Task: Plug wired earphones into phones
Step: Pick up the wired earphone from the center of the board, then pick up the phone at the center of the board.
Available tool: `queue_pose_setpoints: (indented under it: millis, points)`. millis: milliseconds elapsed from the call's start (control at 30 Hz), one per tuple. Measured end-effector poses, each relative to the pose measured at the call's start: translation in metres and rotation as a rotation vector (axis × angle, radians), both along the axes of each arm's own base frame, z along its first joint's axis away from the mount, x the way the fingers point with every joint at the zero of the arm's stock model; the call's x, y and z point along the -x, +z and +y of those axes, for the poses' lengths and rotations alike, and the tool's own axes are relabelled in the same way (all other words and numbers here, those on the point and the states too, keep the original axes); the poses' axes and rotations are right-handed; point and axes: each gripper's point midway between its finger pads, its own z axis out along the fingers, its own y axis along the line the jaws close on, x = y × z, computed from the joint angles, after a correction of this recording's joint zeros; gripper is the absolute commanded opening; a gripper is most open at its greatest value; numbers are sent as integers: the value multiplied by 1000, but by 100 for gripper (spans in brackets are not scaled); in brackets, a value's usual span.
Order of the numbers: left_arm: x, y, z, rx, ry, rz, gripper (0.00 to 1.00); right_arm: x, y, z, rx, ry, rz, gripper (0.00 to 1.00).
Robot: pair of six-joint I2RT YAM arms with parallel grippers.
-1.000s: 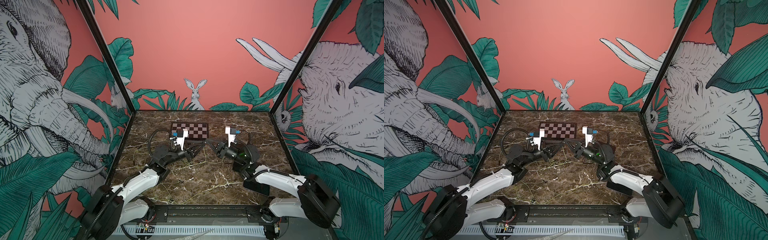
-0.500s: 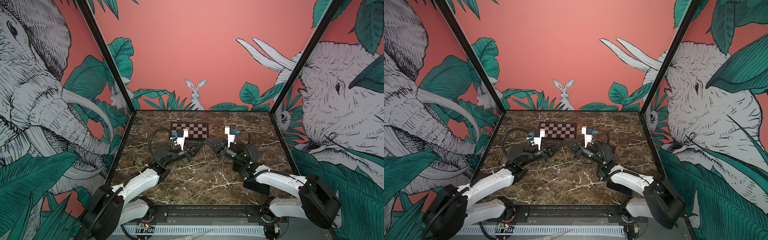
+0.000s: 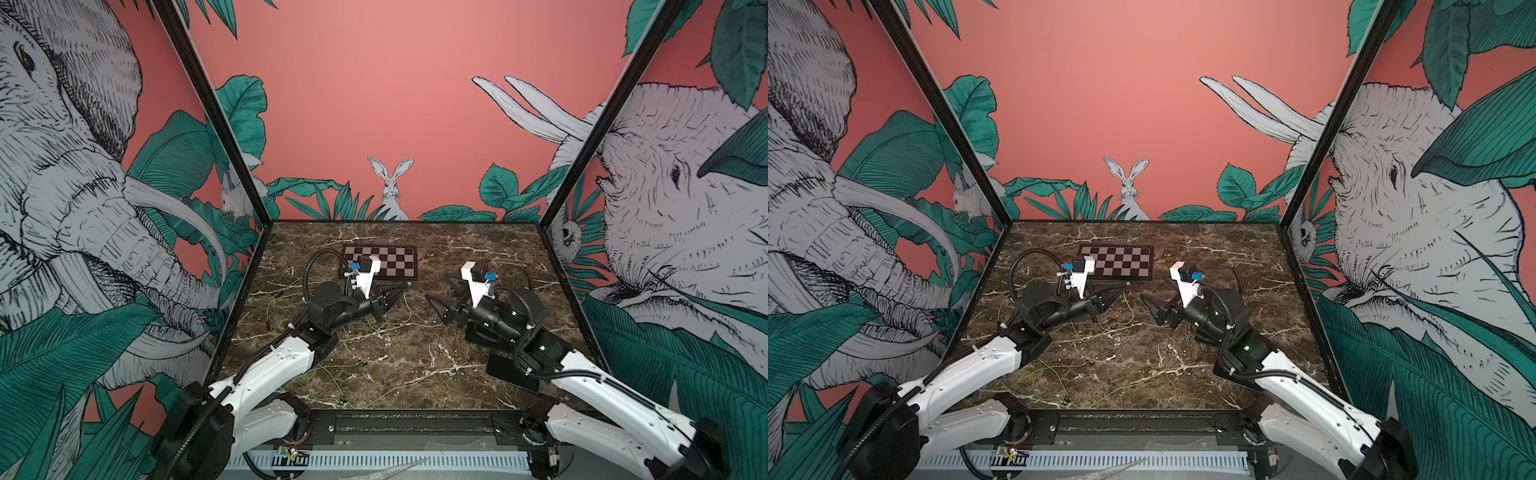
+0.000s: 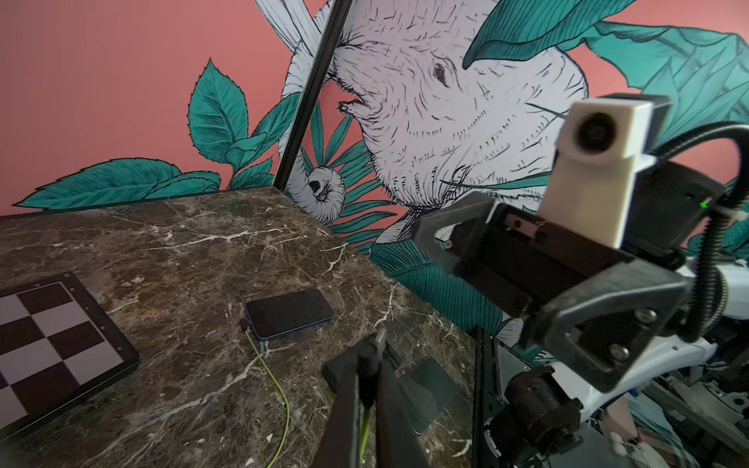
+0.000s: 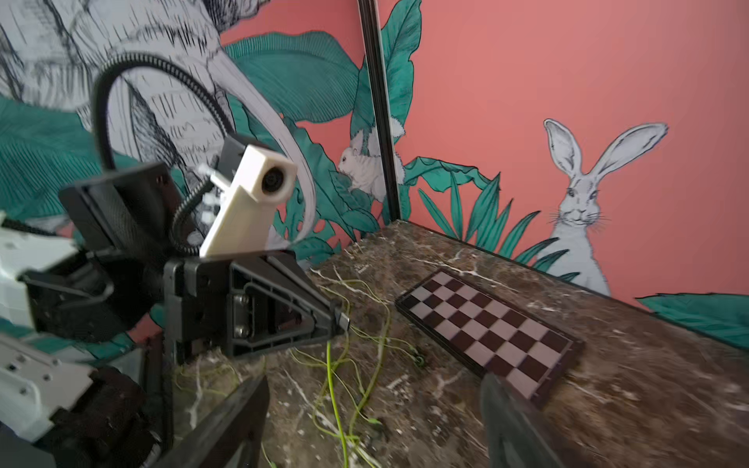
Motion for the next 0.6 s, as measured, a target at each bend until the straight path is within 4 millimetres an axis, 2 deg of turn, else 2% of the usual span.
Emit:
queue_pose_setpoints:
  millis: [133, 233, 333, 467, 533, 600]
  points:
    - [-7, -16, 3, -77, 42, 37, 0, 14, -24, -19, 302, 18, -79, 87]
    - [-12, -27, 5, -131, 68, 68, 0, 18, -57, -35, 578, 53, -59, 88]
    - [-14, -33, 4, -155, 71, 90, 0, 18, -103, -58, 866, 83, 29, 93]
    - [-15, -42, 3, -174, 69, 116, 0, 25, -176, -99, 1245, 151, 219, 96]
    - [-15, -44, 3, -179, 69, 121, 0, 30, -197, -114, 1355, 190, 294, 97]
    - [-15, -46, 3, -183, 70, 126, 0, 30, -211, -127, 1416, 211, 355, 97]
